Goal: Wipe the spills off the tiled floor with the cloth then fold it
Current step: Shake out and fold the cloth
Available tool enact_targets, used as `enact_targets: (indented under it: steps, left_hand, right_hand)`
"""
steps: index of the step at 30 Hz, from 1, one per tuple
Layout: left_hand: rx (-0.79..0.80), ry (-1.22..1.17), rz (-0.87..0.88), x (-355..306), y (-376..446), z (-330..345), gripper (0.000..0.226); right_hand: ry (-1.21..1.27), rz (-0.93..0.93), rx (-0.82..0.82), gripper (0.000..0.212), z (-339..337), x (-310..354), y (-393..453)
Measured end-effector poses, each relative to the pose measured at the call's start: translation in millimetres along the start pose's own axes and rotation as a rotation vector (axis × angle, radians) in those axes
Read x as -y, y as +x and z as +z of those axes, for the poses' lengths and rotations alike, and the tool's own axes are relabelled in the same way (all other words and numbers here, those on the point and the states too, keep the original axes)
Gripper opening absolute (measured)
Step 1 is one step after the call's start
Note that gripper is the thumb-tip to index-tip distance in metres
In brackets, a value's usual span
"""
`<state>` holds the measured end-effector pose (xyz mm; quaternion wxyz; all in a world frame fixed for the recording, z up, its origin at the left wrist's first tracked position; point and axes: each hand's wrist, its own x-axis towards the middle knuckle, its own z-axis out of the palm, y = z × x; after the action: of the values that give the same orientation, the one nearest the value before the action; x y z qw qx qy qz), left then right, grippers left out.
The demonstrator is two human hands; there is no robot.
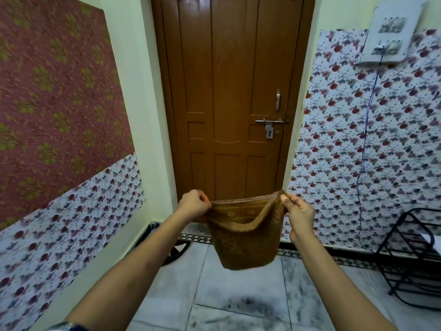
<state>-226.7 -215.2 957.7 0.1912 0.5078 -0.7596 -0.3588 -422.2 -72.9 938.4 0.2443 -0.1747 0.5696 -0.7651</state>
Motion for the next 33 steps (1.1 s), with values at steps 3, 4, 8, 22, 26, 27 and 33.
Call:
enact_targets:
  steps: [3,4,8,22,26,27,33]
  left_hand:
    - [0.036,-0.373,-0.107,-16.7,-1.4,-13.9,0.017]
    - [0.047,-0.471,-0.143,-21.4,-1.6,-18.4,0.018]
    - [-0.032,-0.439,-0.071,-22.2,7.2,-30.7,0.019]
    - [0.168,0.72,0.664,6.9,6.2,-40.5,0.023]
    - [0.234,0.425,0.648,1.7,-0.2,-56.3,0.037]
    - [0.216,0.35,0.654,0.5,-1.2,-60.5,0.039]
    - [0.001,0.022,0.56,-11.3,5.3,-78.5,0.006]
  right_hand:
    - [-0.08,-0.033,0.001,0.023,3.0,-6.4,5.6]
    - [-0.107,-0.043,0.01,0.021,4.4,-7.5,7.4]
    - [-0.128,-0.09,0.048,0.008,14.0,-6.0,7.8]
    - [-0.117,-0.106,-0.225,0.006,26.6,2.6,19.9]
    - [-0.074,-0.092,-0.195,0.007,13.8,2.8,26.5]
    - [-0.048,-0.085,-0.174,0.009,11.2,4.6,26.8]
    - [-0.04,-0.061,0.07,0.021,4.4,12.4,30.7]
